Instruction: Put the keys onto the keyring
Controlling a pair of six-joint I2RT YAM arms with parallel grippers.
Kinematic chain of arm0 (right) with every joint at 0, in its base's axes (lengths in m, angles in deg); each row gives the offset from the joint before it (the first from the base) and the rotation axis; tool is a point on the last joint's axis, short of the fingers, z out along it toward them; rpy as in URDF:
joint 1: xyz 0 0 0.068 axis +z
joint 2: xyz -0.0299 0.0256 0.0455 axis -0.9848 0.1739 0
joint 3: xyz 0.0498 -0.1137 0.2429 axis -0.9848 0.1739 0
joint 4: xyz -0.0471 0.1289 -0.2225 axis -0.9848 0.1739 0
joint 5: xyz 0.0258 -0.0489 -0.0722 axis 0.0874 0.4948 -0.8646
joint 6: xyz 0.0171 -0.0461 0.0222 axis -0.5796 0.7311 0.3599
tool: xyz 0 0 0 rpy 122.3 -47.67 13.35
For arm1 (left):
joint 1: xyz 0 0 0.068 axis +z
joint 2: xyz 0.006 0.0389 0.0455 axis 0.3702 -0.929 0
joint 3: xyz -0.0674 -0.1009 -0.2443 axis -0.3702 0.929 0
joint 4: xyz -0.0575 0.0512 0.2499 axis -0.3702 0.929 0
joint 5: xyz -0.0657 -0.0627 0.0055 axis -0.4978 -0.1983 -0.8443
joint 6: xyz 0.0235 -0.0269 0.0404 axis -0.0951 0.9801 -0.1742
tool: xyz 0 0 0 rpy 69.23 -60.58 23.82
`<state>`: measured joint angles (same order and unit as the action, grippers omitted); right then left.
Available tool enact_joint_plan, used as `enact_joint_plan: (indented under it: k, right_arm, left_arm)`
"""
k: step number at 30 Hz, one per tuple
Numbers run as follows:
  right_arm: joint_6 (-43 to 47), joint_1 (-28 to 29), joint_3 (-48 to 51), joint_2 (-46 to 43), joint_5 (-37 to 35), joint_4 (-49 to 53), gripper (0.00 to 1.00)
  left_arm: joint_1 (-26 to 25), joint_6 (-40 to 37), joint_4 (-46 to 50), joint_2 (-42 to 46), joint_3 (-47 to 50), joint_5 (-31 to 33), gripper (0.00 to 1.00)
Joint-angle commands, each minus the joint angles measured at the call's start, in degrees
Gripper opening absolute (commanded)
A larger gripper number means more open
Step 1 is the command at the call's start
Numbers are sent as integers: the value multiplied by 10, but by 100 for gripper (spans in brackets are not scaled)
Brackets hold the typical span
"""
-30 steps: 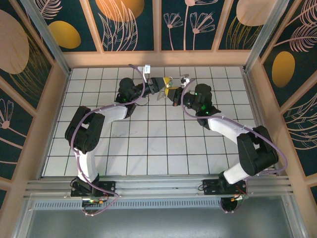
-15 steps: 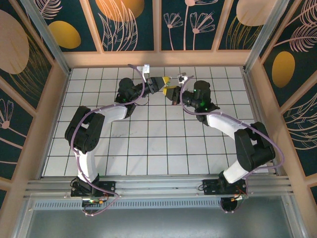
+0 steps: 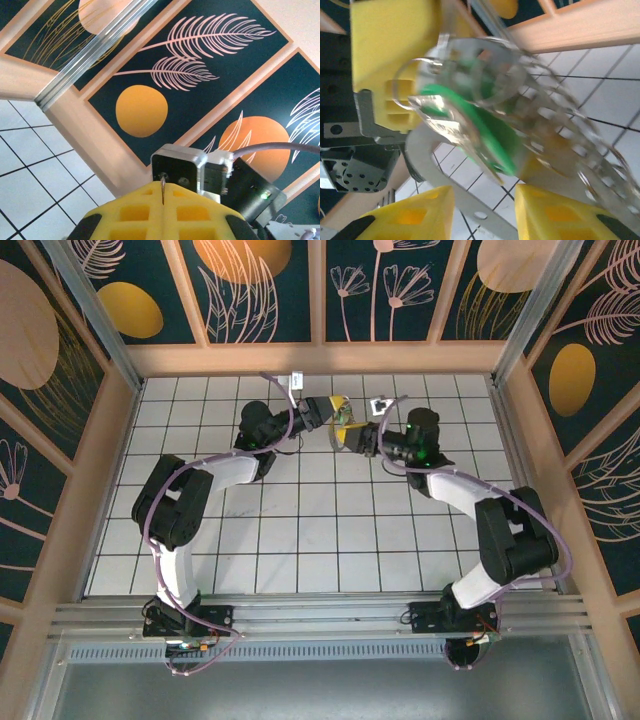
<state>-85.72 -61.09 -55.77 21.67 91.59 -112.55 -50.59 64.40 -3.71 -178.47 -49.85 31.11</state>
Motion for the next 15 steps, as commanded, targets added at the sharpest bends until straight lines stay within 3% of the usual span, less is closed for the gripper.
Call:
enact_joint_plan:
  k: [1,8,15]
  right_arm:
    - [-25,-27,29,-55,15,-47,38]
    - [-40,-53,42,-116,-12,-49,39]
    - [-112,-54,7,-92,-76,-91,39]
  left_arm:
    - [-1,11,-49,20,5,3,0]
    - [-2,12,-59,25,11,3,0]
    - [-5,13,-63,26,12,-1,0]
